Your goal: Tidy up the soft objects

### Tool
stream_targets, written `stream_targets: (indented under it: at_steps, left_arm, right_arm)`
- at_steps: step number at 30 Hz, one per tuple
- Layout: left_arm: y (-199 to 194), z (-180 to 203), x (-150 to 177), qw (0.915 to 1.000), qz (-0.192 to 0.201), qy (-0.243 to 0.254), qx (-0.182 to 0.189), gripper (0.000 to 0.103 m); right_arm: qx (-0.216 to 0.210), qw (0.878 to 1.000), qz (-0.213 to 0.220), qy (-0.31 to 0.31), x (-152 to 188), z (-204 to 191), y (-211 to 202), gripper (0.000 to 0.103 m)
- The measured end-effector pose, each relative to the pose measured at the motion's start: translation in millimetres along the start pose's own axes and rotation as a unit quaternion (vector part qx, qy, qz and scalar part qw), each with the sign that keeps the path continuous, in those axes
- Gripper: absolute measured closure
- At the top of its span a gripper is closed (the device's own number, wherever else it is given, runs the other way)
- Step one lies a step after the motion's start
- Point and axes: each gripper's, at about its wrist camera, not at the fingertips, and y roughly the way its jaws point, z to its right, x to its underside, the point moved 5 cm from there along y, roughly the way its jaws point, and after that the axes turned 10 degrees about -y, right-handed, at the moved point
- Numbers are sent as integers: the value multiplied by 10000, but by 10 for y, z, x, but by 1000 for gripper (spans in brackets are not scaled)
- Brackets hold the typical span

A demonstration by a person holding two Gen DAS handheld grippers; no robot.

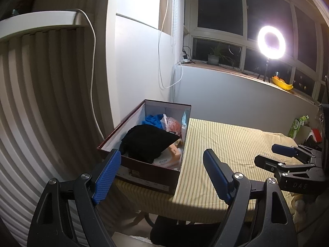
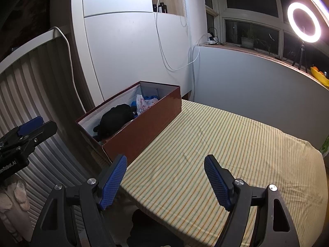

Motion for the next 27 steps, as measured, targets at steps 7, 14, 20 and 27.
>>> stream_targets:
  at_steps: [7, 14, 20, 27]
  left_arm:
    - [6, 21, 10, 10000, -7, 12, 16, 21]
    - [9, 22, 10, 10000, 20, -22, 24, 21]
    - [26, 7, 20, 10000, -10, -96, 4, 21]
    - [26, -5, 38, 9999, 61, -86, -7, 21]
  right_arm:
    - [7, 10000, 4, 53, 19, 35, 1, 29]
    - [8, 10000, -44, 85, 64, 51, 18, 29]
    - [29, 9999, -53, 104, 77, 56, 27, 29]
    - [60, 9999, -60, 113, 99, 68, 22, 29]
